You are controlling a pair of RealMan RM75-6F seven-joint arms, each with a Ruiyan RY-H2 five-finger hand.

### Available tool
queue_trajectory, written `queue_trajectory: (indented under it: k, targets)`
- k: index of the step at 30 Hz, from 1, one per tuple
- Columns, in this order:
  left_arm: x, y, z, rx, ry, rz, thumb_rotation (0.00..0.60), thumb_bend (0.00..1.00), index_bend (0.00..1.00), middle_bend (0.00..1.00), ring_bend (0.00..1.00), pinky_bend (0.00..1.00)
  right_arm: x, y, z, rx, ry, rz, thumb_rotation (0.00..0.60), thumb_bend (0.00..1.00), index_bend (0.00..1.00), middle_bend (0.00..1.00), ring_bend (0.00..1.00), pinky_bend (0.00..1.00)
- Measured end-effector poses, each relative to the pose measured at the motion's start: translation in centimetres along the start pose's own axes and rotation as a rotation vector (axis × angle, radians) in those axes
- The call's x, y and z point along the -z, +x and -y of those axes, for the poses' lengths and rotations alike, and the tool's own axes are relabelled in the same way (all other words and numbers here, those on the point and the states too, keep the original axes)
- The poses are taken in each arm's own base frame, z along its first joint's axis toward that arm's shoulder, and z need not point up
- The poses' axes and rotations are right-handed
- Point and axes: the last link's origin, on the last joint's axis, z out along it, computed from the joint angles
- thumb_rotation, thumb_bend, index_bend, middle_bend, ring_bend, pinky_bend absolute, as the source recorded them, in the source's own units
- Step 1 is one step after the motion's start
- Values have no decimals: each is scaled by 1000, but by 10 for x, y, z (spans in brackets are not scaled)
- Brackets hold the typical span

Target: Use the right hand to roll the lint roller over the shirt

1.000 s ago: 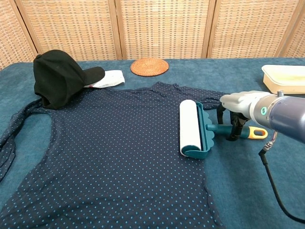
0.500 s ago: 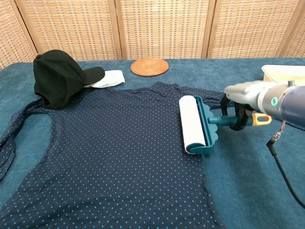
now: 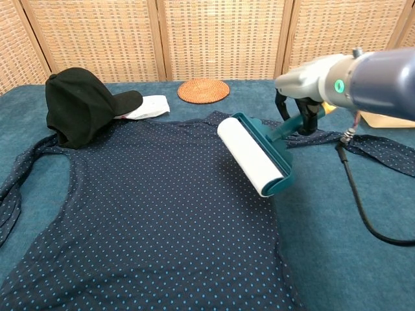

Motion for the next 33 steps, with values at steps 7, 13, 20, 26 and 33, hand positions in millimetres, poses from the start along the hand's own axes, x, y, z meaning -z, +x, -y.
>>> queue_trajectory:
  k: [7, 13, 20, 26, 33]
  targets:
    - [-6, -3, 4, 11, 7, 25, 600, 0, 0, 0, 0, 0, -1, 29, 47, 77, 20, 24, 600, 854, 735, 1000, 1000, 1000]
    - [-10, -3, 6, 22, 8, 37, 600, 0, 0, 0, 0, 0, -2, 36, 85, 123, 49, 18, 600, 855, 737, 1000, 1000, 1000]
    - [-13, -6, 7, 22, 8, 55, 600, 0, 0, 0, 0, 0, -1, 33, 114, 148, 83, 16, 600, 856, 739, 1000, 1000, 1000]
    - [-13, -7, 7, 16, 8, 56, 600, 0, 0, 0, 0, 0, -1, 20, 123, 190, 93, 7, 600, 858, 739, 1000, 1000, 1000]
    - [-14, -8, 7, 12, 14, 54, 600, 0, 0, 0, 0, 0, -5, 3, 116, 252, 82, -21, 600, 859, 739, 1000, 1000, 1000]
